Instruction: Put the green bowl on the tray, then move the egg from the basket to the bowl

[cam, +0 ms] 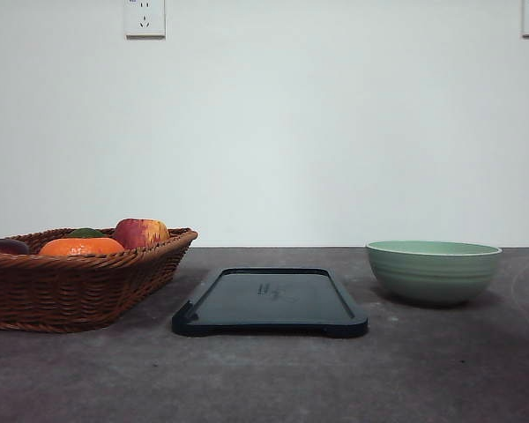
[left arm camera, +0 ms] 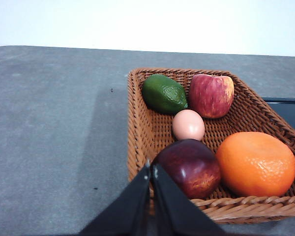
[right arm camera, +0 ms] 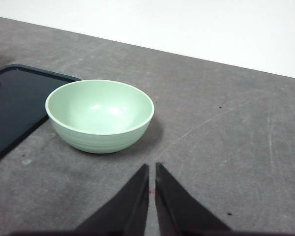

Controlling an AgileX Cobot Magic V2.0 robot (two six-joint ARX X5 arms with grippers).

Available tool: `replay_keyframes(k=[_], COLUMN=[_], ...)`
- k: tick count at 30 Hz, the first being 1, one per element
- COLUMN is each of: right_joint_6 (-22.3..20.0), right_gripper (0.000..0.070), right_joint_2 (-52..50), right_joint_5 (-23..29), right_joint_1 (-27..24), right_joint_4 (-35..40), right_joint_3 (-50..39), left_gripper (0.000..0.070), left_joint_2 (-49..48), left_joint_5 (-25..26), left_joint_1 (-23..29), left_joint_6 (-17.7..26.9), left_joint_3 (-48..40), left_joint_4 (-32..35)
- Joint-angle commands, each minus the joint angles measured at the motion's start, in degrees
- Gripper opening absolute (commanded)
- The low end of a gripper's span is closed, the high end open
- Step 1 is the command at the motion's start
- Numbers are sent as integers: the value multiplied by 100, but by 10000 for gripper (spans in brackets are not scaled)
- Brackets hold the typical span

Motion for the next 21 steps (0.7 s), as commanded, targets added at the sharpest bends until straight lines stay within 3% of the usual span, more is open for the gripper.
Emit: replay_keyframes(k=[1,3,10,13,16,18,21], right_joint_6=[17,18,68,812,1979,2751,3490], right_gripper=[16,16,15,13,8,8,7], right_joint_2=[-4,-4,-4,-4,-4,-4,-4], right_joint_5=[2,0,46,40,86,195,190], right_joint_1=[-2,-2,-2,-2,-2,-2,-2], right_joint_4=[31,44,147,189,430,619,1019], right_joint_3=[-22,-22,-19,-17,-17,-17,-17], left_gripper=[0,0,0,0,0,0,0], left_joint_2=[-7,-7,-7,-7,-7,-7,-7], left_joint_5=[-15,-15,-15,-15,-13,33,89], left_joint_1=[6,3,4,4,4,2,2], left_joint_6=[-34,-170,-1281,-1952,-2907,-3780,-4546], left_joint_3=[-107,-107,-107,-107,-107,-96,-59], left_joint_4=[-48,-48,-48,-48,-43,-33,15])
